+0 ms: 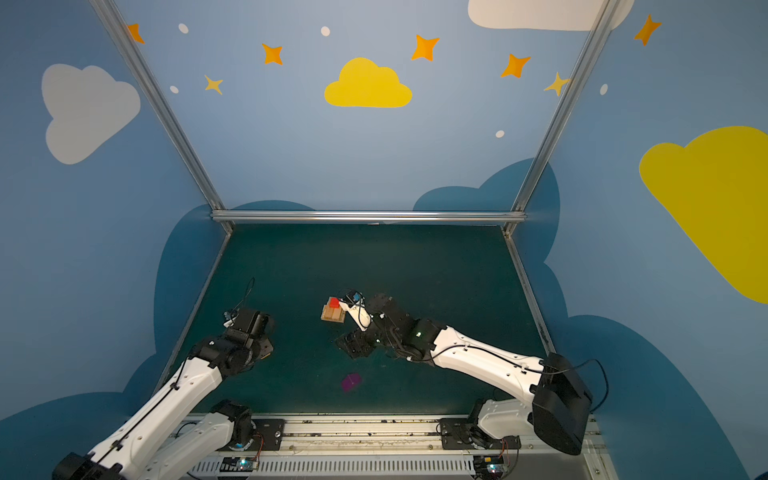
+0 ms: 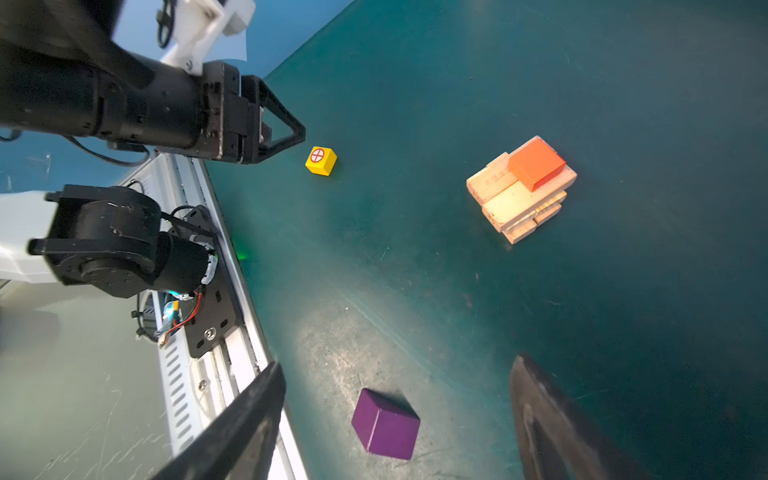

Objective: Build the wood block tower
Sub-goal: 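Move the left gripper over the yellow cube nearer the robot, then lower the left gripper and close it on the yellow cube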

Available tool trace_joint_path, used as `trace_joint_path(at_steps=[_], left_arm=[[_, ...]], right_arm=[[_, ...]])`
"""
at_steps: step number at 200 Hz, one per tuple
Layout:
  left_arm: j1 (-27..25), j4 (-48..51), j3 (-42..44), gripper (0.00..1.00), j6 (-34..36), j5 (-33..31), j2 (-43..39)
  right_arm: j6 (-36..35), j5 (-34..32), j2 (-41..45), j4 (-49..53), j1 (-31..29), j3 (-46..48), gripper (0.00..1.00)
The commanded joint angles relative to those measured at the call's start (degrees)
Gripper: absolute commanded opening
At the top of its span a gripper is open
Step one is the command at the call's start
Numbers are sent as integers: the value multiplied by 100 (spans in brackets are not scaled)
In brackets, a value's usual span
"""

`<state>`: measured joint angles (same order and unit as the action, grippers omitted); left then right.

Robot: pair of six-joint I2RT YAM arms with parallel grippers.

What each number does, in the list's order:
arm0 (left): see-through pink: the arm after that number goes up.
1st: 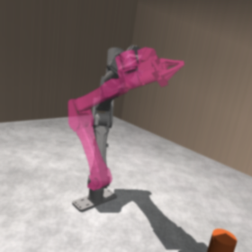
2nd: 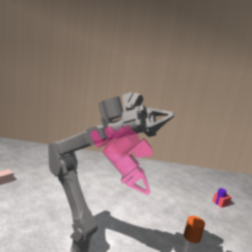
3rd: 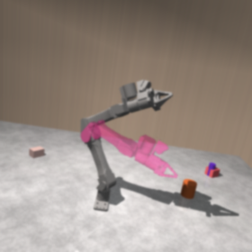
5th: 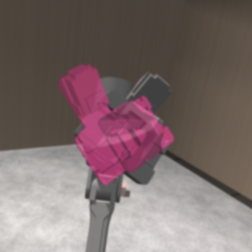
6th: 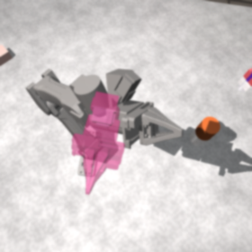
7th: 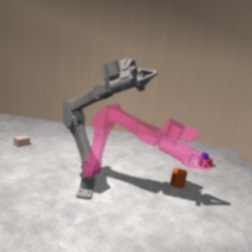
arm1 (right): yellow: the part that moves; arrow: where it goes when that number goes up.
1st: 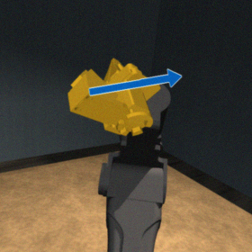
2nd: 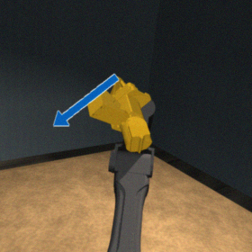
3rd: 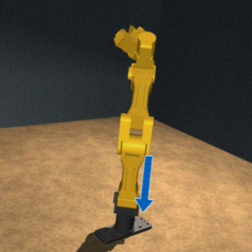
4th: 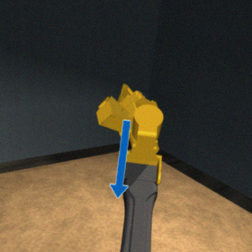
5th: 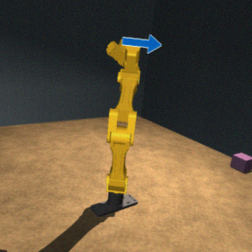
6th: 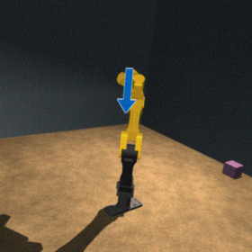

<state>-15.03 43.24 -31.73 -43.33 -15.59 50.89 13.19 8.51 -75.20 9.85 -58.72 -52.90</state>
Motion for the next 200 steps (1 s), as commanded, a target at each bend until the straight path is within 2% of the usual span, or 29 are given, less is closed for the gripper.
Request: trace_joint_path(at_steps=[1,23,73,135,173,200], left_arm=[[254,-629,193,54,121,564,231],[373,-918,337,57,131,789,584],[549,-1138,334,55,138,961,999],[898,-960,207,49,329,882,1028],[977,-1105,169,47,456,1173,1253],[992,-1057,64,41,543,1286,1455]], right_arm=[[-55,85,-55,-46,45,-207,81],[3,239,-60,-135,45,-207,81],[173,295,-68,-219,44,-117,81],[168,313,-101,-168,45,-220,81],[149,353,-169,-127,38,-290,81],[158,378,-196,-141,36,-313,80]])
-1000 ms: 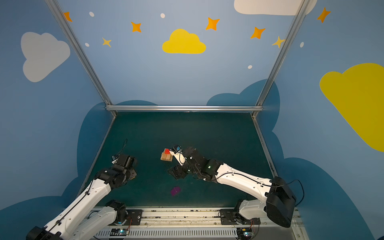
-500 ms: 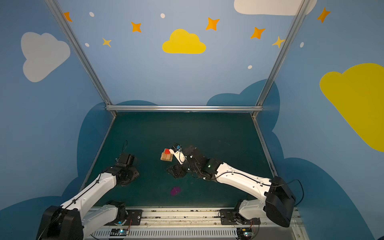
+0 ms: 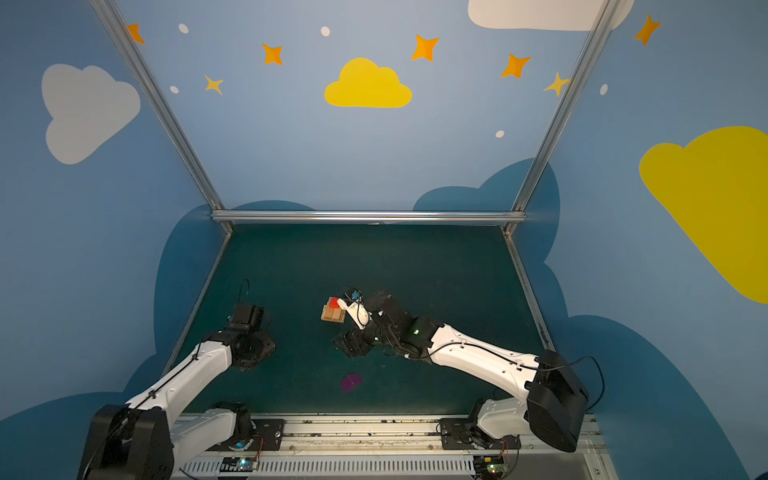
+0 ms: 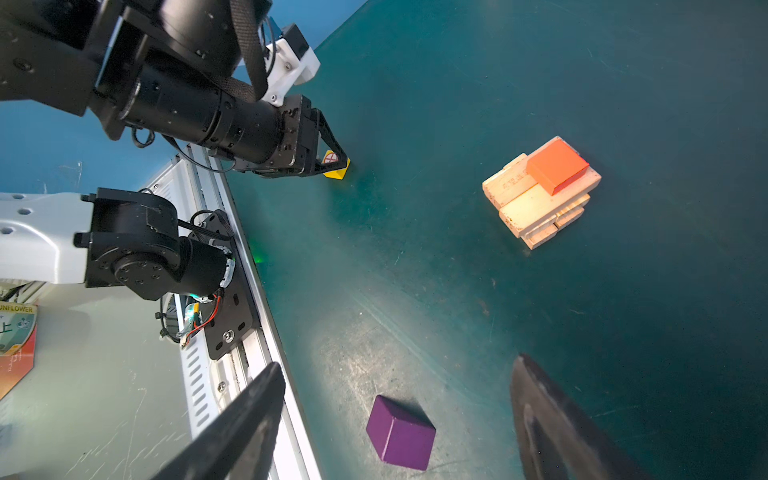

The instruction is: Build the wood block tower

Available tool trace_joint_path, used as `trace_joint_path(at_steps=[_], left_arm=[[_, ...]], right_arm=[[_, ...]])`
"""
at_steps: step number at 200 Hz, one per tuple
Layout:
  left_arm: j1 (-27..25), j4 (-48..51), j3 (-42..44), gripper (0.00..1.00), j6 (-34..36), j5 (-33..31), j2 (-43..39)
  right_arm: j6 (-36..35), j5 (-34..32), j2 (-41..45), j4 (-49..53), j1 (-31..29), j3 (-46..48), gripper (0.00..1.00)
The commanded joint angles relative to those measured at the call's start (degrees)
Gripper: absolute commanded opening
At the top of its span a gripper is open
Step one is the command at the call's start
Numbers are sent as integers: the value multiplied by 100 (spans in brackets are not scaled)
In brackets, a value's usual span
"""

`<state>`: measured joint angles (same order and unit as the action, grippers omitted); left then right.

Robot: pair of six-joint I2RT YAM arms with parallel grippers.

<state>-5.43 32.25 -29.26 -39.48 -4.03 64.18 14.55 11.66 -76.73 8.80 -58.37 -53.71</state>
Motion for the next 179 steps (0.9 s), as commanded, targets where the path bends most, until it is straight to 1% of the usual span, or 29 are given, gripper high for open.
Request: trace_joint_path(at_steps=[1,32,58,72,128,179], left_arm=[[33,44,-184,40,159,130,132],[32,62,-239,34,199,139,204],[50,62,-239,33,206,123,193],[60,62,-235,30,209,131,191],[65,71,-248,25,251,192,162],[68,43,-265,23,293,352,150]], right_arm=[[27,59,-44,-41,1,-229,81],[40,73,-77,-37,7,-236,81],[48,73,-96,-36,1,-236,81],[48,75,-105,-38,2,-236,81],[48,82,-85,-41,1,-219,81],[18,3,23,-90,10,-126,81]])
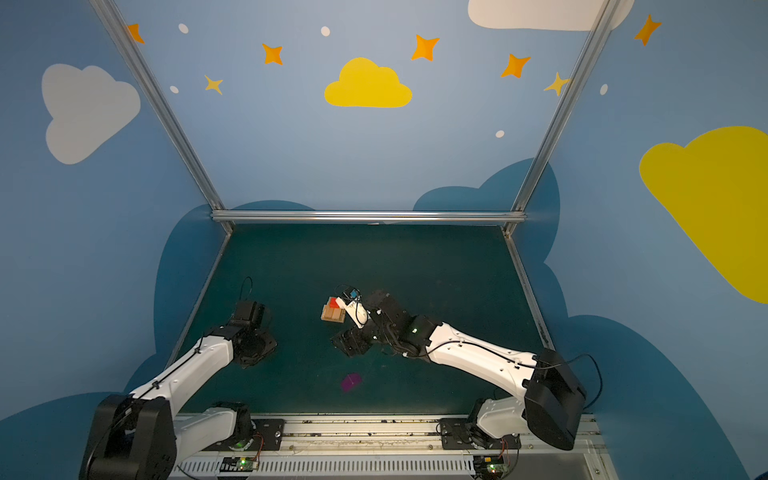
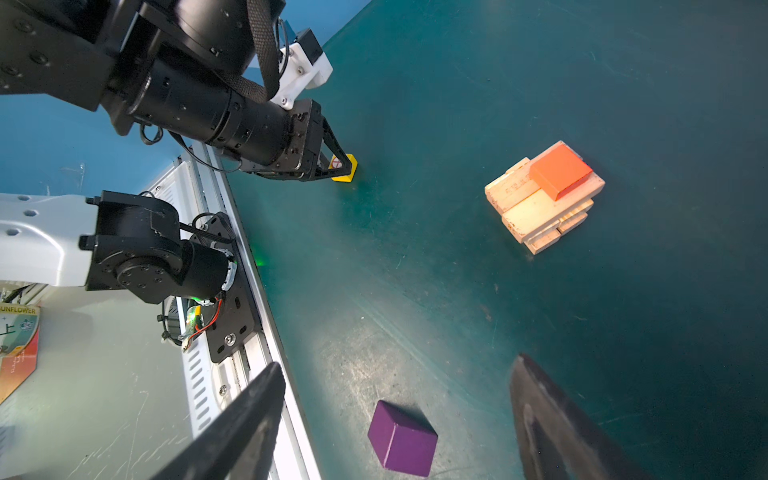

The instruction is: Build the wood block tower

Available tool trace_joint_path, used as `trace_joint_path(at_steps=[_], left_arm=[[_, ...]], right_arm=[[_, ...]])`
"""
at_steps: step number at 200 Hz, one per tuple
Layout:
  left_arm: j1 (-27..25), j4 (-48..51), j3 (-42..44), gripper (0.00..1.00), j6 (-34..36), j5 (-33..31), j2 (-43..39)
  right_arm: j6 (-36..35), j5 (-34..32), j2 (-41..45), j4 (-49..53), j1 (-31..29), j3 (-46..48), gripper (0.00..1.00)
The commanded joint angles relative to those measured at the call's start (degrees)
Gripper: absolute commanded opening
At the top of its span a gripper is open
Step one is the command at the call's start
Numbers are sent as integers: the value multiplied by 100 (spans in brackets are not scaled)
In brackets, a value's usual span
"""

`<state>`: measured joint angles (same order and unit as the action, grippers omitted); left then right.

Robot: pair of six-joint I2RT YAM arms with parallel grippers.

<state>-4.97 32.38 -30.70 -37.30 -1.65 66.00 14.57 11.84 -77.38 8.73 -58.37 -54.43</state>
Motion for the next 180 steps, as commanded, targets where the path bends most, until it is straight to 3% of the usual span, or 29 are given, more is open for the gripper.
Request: trace_joint_path(at_steps=[1,147,180], left_arm=[[23,26,-121,23,74,122,-28],[22,-467,-85,21,311,629,-456],[-6,-753,-42,21,331,984,-430]], right_arm=[[14,-15,86,-83,10,-56,80],[120,-217,43,31,10,-205,81],[115,-174,-22,63,9,-289,81]])
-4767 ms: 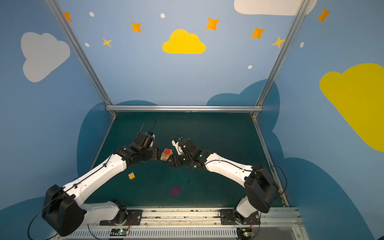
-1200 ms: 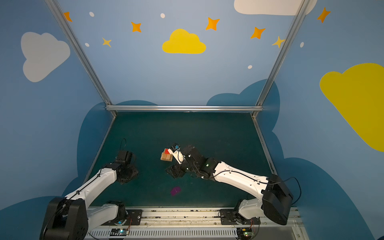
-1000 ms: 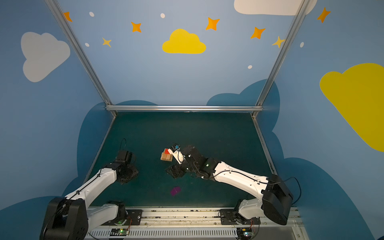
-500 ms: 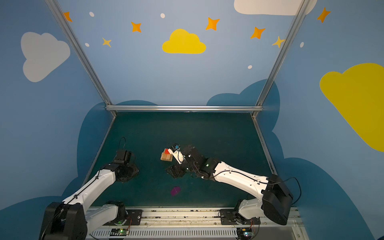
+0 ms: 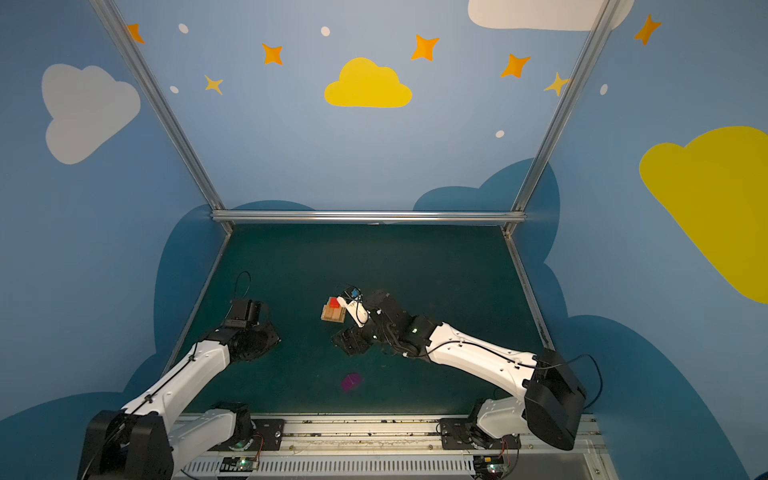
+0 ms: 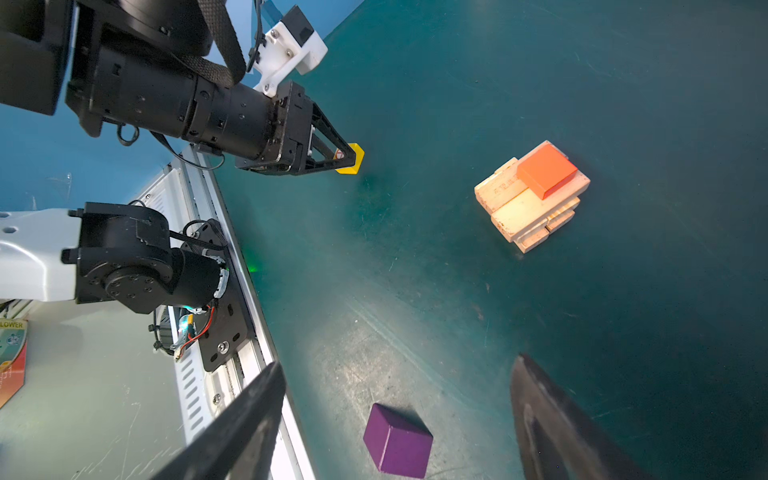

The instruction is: Build the wood block tower

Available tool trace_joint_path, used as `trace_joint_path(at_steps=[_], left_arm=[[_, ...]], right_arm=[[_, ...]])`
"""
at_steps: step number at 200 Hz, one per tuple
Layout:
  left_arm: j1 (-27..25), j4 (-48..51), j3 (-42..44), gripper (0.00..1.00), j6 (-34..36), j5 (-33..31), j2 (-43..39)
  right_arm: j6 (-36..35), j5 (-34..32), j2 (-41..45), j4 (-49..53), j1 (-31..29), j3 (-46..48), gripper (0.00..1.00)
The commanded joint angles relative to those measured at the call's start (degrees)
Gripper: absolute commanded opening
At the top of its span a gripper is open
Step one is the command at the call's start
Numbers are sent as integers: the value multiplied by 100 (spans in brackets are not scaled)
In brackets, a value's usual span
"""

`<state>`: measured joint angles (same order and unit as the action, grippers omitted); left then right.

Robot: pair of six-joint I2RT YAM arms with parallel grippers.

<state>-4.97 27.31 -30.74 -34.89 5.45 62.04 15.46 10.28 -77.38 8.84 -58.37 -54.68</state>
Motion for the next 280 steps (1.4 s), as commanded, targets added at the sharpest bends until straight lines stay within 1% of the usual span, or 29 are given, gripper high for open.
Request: trace_joint_path(at_steps=[1,41,65,87,117,143,186,235,280], left_arm=[[-9,-249,-37,21,89,282,-34],[-72,-352,-64,21,152,445,10],[-224,-410,-127,21,194,491,-25],[-515,-420,-266,21,270,428,-21],[-1063,-362,-598,21,444,198,116],[-1452,-359,-973,22,617,189,447],[-1960,-205,-1760,22,1056,167,1430],[-2136,-203,-2314,23,1282,307,2189],[-2284,-27,-2616,24,1527,150,2590]], right_arm=[[26,-18,-22,54,10,-268,80],[27,8,-66,75,10,-333,80],[25,18,-86,85,11,-359,80],[35,18,-106,65,10,-368,81],[58,54,-167,48,10,-411,81],[61,73,-194,49,9,-430,80],[41,-20,-137,102,8,-405,80],[19,-293,98,144,49,-243,81],[7,-367,298,193,167,-81,81]])
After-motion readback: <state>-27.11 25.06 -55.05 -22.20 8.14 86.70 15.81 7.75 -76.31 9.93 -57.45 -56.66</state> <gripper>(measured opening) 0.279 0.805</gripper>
